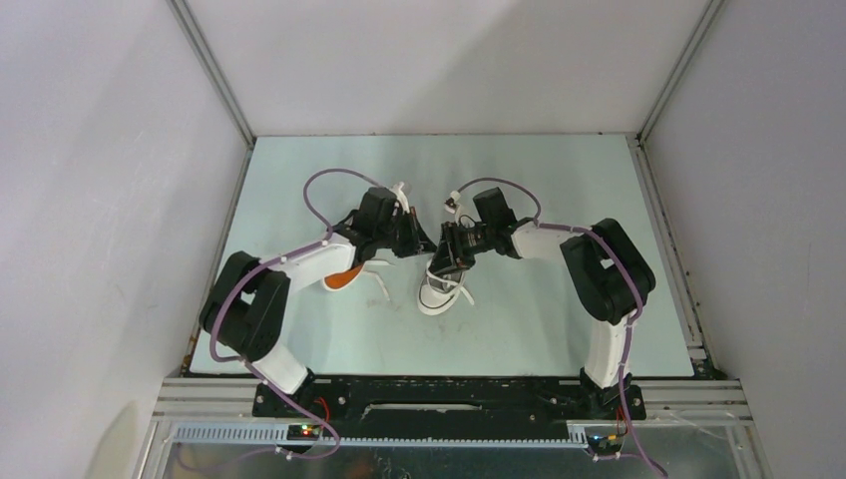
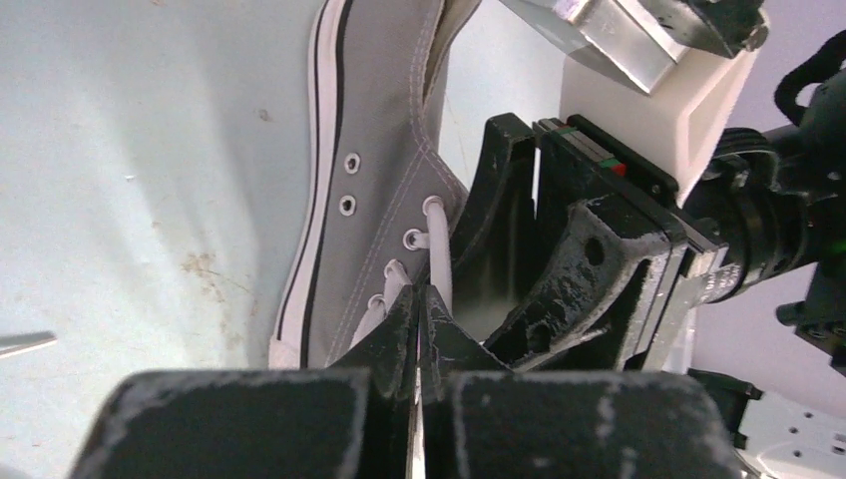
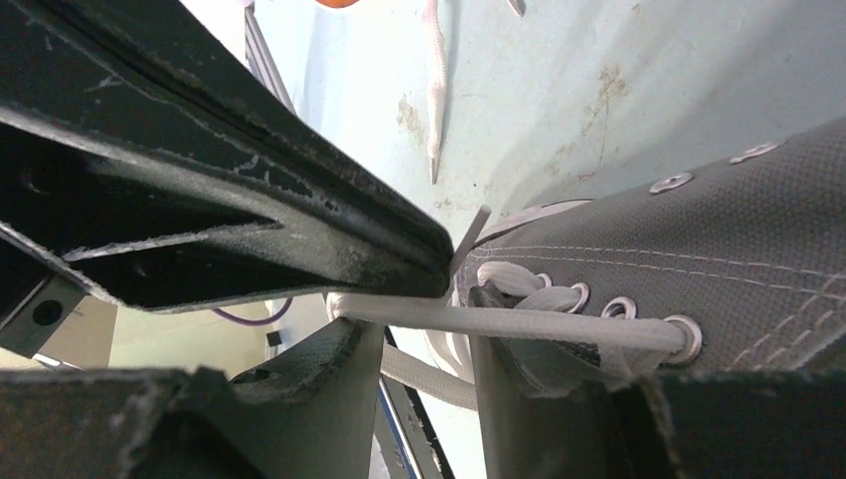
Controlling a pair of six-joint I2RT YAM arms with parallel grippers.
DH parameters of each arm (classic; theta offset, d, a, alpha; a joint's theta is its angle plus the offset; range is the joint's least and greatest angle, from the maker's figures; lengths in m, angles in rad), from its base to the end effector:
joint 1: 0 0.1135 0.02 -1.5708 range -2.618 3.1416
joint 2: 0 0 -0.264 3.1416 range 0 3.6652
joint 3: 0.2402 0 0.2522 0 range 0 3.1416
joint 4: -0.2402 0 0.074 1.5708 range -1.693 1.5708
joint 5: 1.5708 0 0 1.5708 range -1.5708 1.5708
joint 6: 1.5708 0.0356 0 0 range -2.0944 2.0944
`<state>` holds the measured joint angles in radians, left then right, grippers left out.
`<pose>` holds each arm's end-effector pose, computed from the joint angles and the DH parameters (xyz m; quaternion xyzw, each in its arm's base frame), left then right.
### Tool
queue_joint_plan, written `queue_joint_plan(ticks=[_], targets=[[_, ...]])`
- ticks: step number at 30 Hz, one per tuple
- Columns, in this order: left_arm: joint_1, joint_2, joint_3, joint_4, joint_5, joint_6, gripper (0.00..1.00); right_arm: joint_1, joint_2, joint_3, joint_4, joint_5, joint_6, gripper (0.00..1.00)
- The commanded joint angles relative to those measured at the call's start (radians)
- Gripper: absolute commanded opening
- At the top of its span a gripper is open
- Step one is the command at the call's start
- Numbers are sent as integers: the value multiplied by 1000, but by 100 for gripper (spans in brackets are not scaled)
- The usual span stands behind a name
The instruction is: Tie the shoes
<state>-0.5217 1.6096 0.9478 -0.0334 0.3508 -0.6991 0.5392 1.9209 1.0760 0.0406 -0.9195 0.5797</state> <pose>0.2912 -0.1815 0.2053 -0.0053 0.8948 -0.3688 0.2515 0.3153 0.2216 0.1493 -0.1491 0.8343 0.5266 0.0656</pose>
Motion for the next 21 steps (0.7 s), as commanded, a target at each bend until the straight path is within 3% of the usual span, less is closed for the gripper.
queue_joint_plan(ticks=[1,10,15,18,21], targets=[[9,-8,-38,111,56,-95,0,8,9,2,44,16,20,40],[11,-24,-115,201,93,-198,0,21,-4,-30,167,42,82,33],[11,-40,-141,229,84,-215,0,23,-21,-33,132,84,69,4],[14,-59,-135,177,40,-175,1,16,-53,-40,77,128,49,1],[17,-85,-136,138,-1,-142,9,8,-102,-42,-40,216,9,0]])
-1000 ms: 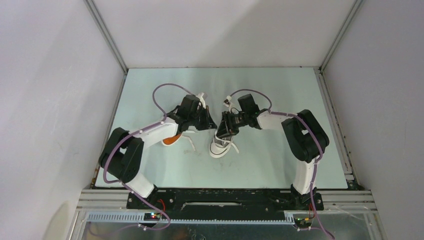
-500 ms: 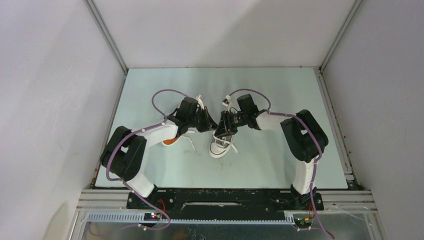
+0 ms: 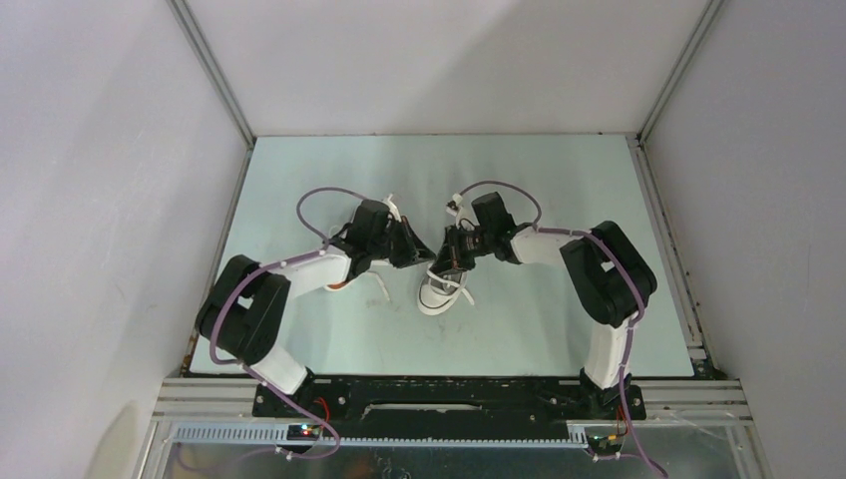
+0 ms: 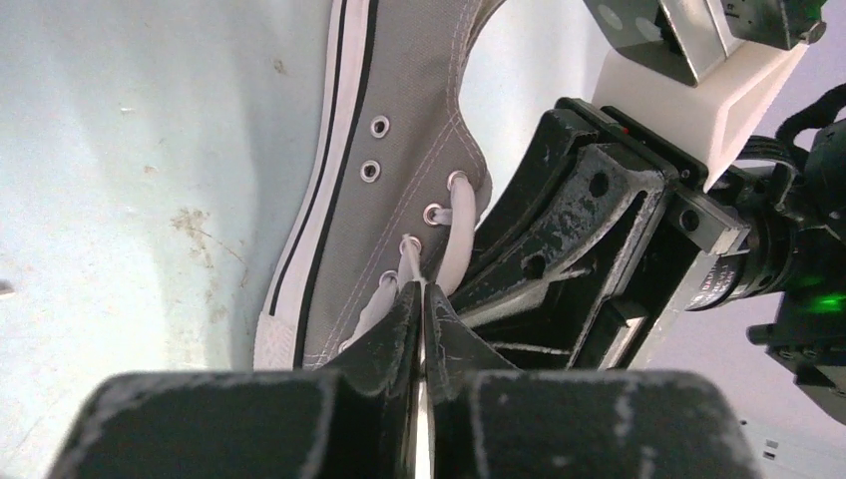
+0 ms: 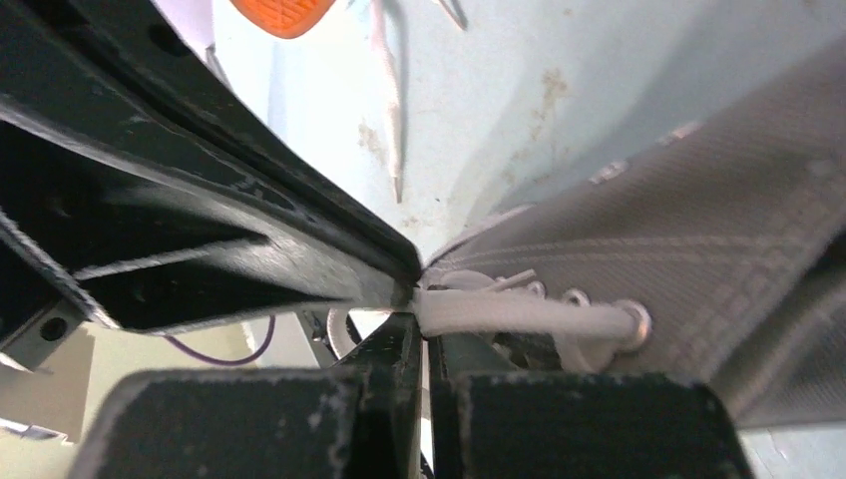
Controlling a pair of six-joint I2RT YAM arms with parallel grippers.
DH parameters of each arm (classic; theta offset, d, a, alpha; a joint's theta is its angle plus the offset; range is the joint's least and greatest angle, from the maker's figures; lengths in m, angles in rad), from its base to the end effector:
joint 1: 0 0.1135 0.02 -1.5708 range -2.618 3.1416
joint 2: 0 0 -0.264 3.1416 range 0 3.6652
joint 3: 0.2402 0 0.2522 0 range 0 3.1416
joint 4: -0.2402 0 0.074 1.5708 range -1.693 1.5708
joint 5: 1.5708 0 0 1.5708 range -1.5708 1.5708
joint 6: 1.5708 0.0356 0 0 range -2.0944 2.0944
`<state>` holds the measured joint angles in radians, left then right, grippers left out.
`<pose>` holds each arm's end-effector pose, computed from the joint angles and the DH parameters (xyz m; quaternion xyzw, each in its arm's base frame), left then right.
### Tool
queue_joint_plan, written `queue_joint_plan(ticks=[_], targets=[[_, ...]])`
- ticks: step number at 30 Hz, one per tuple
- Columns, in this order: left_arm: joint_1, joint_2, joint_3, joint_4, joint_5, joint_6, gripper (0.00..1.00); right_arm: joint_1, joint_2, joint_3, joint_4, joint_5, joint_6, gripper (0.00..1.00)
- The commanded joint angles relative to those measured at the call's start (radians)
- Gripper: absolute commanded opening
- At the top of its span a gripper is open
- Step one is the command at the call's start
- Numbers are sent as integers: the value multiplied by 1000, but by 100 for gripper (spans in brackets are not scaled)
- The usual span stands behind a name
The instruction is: Tie the shoes
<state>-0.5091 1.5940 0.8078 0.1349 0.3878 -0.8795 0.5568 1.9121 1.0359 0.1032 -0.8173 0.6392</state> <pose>0.2787 -0.1710 0.1816 -0.0779 0.8801 -0.4113 0.2241 0.3103 0.2237 0.1438 -0.1194 0.8513 0.5033 0.0884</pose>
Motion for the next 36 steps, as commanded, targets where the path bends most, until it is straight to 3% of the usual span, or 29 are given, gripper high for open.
queue_joint_plan(ticks=[1,4,8,15,22,29,36], targets=[[4,-74,4,-50,-45,55,11,-10,-104,-2,-129,133,-59,0],[4,-107,1,-87,-81,88,28,-2,-158,16,-298,275,-112,0],[4,-150,7,-143,-106,148,37,31,-201,91,-477,442,-169,0],[2,-199,25,-185,-84,200,41,93,-180,268,-693,643,-234,0],[1,-233,21,-210,-92,218,42,138,-121,462,-798,688,-263,0],[1,-253,-3,-74,0,203,46,188,-10,695,-959,786,-295,0],[3,-258,-15,-63,-19,211,46,182,8,729,-902,760,-295,0]])
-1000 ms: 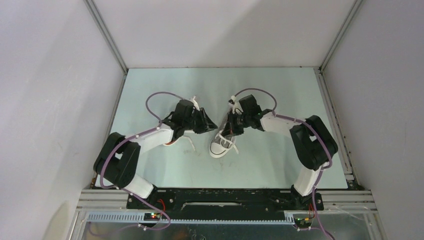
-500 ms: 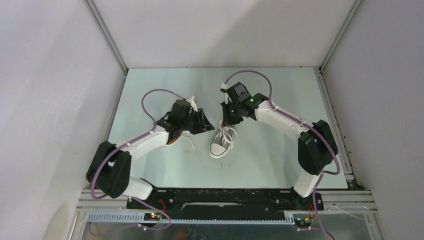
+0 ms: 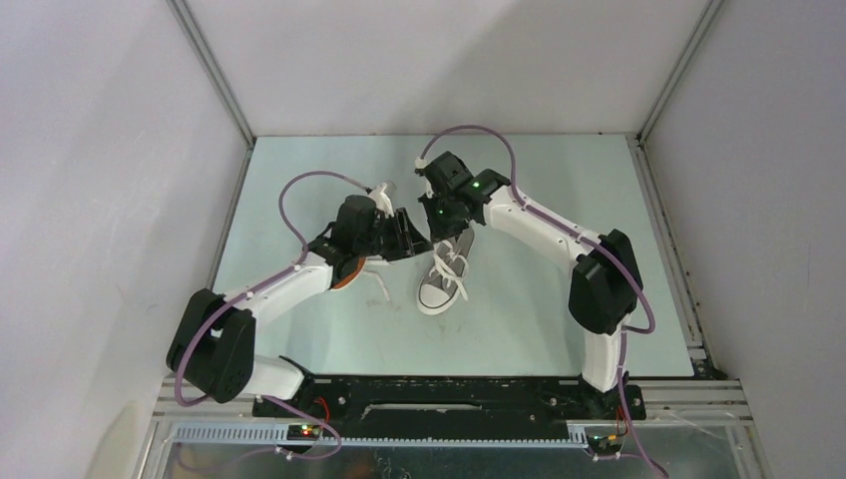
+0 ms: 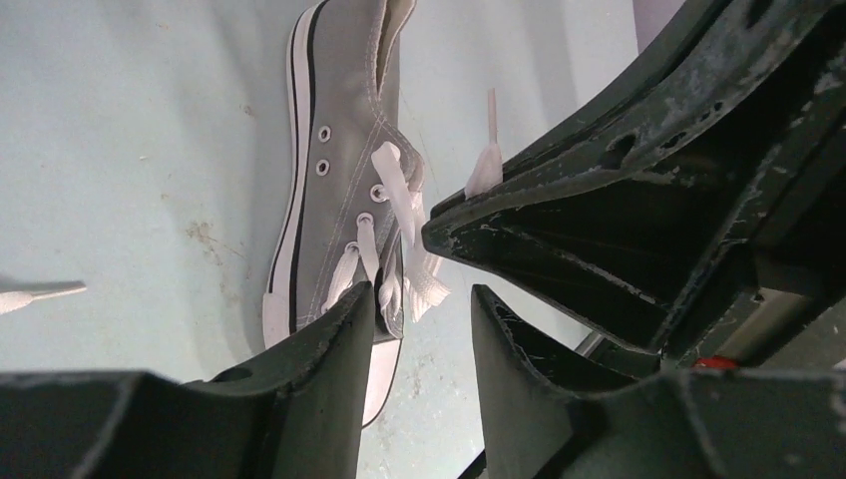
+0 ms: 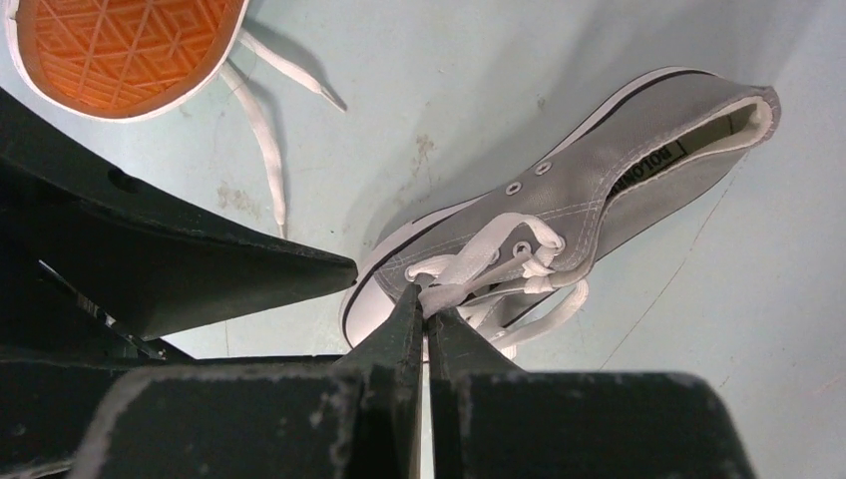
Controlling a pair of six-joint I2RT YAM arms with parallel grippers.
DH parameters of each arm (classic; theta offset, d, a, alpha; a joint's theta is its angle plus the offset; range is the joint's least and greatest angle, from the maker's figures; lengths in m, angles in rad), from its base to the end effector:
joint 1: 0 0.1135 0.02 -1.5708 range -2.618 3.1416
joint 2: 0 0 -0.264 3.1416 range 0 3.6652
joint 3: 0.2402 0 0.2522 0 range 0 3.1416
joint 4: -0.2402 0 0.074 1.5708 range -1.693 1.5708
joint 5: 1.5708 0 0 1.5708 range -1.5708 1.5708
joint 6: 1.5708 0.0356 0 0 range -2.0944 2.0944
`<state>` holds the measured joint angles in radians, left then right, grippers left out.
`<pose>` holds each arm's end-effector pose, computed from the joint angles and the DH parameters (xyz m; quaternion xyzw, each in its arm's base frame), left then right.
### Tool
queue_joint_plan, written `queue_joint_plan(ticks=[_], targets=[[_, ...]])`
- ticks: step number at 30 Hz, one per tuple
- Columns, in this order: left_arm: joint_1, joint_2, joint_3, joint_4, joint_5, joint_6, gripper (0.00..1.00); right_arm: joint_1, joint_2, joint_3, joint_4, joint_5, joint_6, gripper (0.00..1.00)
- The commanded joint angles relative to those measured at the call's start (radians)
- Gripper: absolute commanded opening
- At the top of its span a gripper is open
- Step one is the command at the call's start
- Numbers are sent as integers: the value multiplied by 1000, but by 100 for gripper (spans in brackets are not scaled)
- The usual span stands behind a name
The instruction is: Tie the shoes
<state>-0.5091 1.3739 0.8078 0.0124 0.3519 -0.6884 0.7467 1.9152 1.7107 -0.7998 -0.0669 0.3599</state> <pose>0.2548 -0.1563 0.2352 0.0079 0.8641 -0.3965 0.3098 0.3066 0.2870 0.2786 -0.1936 0.9399 0.1741 0.2208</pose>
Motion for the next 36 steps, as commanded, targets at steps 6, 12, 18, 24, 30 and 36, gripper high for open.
queue_joint_plan(ticks=[6,12,18,24,30,36], targets=[[9,-39,-45,181,3,11,47,-26,33,98,23,-76,-11,0],[9,13,-10,214,7,-2,45,-54,22,98,41,-172,9,0],[9,65,-3,287,23,-32,44,-71,22,98,50,-228,13,0],[9,105,16,308,19,-43,31,-93,7,97,82,-314,36,0],[11,97,21,322,8,-32,34,-109,-13,77,92,-324,38,0],[11,86,33,323,-7,-23,37,-119,-42,65,120,-365,56,0]])
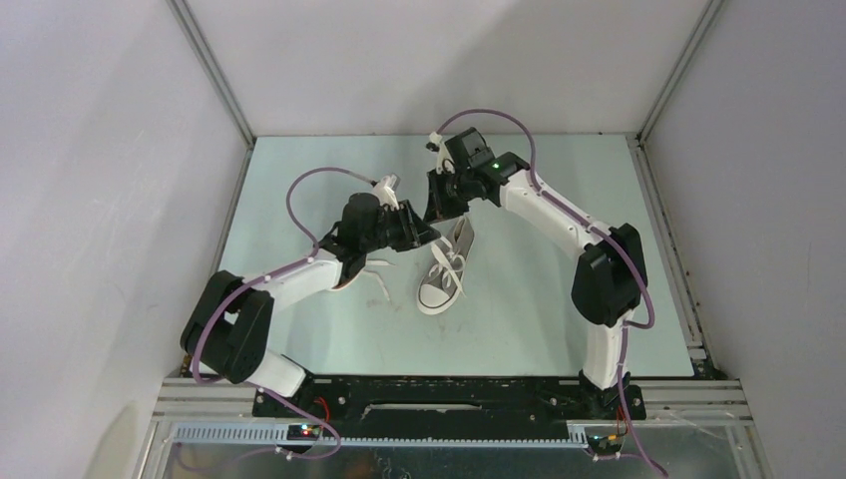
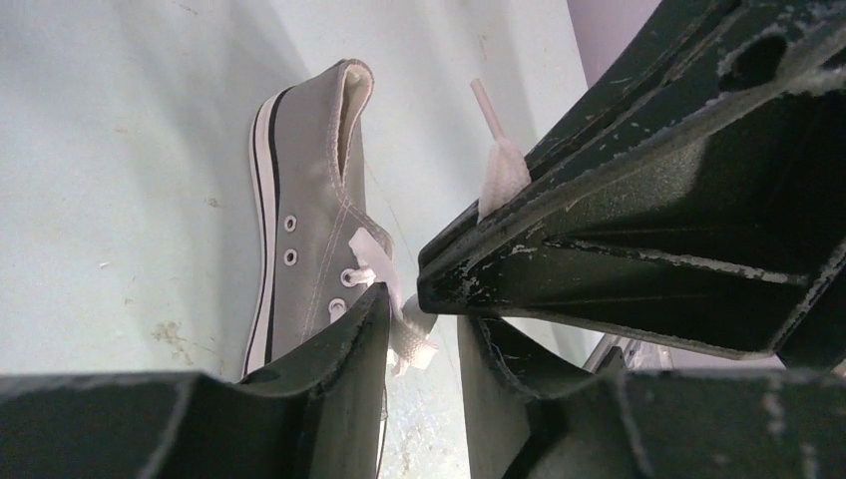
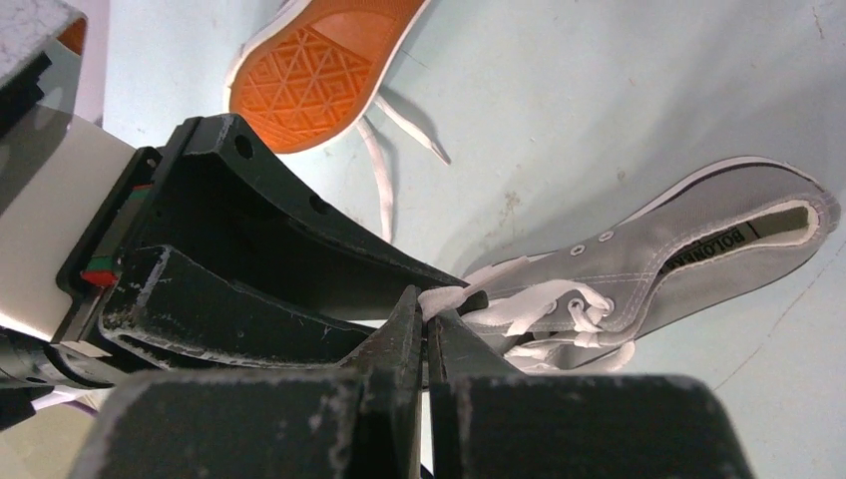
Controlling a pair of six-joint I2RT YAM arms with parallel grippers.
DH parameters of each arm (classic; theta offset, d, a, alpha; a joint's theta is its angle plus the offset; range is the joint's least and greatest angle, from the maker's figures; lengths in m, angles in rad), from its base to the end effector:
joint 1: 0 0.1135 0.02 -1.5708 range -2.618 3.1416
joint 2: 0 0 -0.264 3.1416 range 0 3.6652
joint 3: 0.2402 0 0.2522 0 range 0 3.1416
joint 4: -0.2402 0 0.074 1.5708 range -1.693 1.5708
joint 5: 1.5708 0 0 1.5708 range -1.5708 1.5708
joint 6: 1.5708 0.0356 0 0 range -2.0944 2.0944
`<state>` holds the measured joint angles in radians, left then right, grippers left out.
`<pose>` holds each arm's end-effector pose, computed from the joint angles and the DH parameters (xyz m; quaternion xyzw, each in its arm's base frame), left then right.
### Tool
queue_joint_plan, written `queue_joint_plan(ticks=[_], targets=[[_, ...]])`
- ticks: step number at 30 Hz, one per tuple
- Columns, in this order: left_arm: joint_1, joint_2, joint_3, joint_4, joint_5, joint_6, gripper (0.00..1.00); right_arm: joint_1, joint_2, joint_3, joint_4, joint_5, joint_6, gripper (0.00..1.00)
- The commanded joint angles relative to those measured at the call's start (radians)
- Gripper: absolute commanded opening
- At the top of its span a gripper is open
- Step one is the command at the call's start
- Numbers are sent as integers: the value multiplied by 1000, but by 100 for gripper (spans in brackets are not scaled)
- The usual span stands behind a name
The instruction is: Tie the shoes
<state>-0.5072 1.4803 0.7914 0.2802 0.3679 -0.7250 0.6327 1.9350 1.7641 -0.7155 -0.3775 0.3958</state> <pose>0.2750 -0.1675 0.2244 0.0105 0.8278 -0.4366 0.3521 0.3417 0.2668 0.2947 -0.1719 0.9114 0.3160 0.2000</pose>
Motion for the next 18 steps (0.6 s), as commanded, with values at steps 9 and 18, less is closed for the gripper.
queue_joint_plan(ticks=[9,18], targets=[[12,-80,31,59,-86,27,41,-7,-78,52,14,-67,24,0],[13,-181,-32,64,-177,55,59,-15,-81,52,7,-53,27,0]])
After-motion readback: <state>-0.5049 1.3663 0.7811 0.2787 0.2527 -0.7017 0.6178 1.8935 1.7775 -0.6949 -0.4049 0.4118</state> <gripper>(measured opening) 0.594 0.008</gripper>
